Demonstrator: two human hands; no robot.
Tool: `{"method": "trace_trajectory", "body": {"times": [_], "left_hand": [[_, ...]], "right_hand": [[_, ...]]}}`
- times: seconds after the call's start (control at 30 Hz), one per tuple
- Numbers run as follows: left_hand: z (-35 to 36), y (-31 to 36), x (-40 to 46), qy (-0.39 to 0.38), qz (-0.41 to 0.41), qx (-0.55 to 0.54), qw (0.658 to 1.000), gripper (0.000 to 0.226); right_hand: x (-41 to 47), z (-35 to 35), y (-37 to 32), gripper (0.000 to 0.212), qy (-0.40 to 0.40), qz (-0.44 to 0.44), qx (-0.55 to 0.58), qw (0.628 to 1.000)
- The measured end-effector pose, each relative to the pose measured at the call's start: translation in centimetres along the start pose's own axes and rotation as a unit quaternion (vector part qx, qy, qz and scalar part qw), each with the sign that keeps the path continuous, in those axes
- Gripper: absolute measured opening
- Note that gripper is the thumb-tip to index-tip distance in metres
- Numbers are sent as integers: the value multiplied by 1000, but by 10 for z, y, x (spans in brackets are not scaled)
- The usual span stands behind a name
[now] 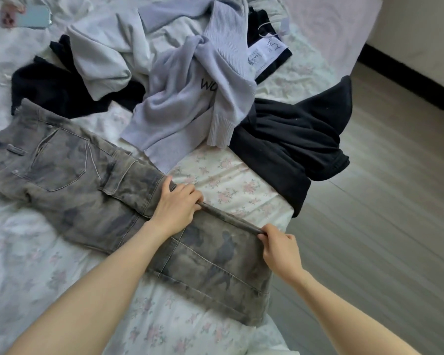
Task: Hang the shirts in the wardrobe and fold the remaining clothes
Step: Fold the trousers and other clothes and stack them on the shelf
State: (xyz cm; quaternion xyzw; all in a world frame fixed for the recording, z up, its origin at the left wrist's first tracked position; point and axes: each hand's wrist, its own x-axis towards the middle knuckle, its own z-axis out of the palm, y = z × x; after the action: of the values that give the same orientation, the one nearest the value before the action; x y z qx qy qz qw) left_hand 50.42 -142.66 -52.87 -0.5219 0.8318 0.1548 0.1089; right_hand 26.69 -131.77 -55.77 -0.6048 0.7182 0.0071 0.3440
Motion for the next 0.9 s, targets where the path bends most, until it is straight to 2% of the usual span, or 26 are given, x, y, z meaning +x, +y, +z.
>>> {"method": "trace_trajectory", "body": {"times": [0.1, 0.17, 0.27, 0.37, 0.5, 0.63, 0.8, 0.9], "left_hand": [[5, 10, 10, 39, -21, -26, 999, 16], [6, 14, 14, 71, -19, -31, 997, 17], [6, 1, 8, 144, -91, -39, 985, 39], [12, -41, -24, 151, -198, -44, 968, 50], [28, -111, -62, 113, -293, -32, 949, 53], [47, -177, -73, 81, -354, -30, 931, 57], [57, -252, -72, 147, -379, -29, 913, 53], [53, -287, -71, 213, -444, -90, 866, 62]], "right_hand": [[12, 1, -11, 10, -3, 50, -69, 996], [17, 4, -21, 30, 16, 38, -98, 994], [22, 4, -48, 50, 74, -76, -50, 993], [31, 14, -96, 61, 91, -214, -88, 969], [62, 32, -178, 52, 70, -334, -166, 925], [104, 49, -245, 55, 48, -365, -262, 892], [159, 71, -316, 59, 25, -396, -301, 867], [186, 92, -350, 59, -8, -376, -315, 871]]}}
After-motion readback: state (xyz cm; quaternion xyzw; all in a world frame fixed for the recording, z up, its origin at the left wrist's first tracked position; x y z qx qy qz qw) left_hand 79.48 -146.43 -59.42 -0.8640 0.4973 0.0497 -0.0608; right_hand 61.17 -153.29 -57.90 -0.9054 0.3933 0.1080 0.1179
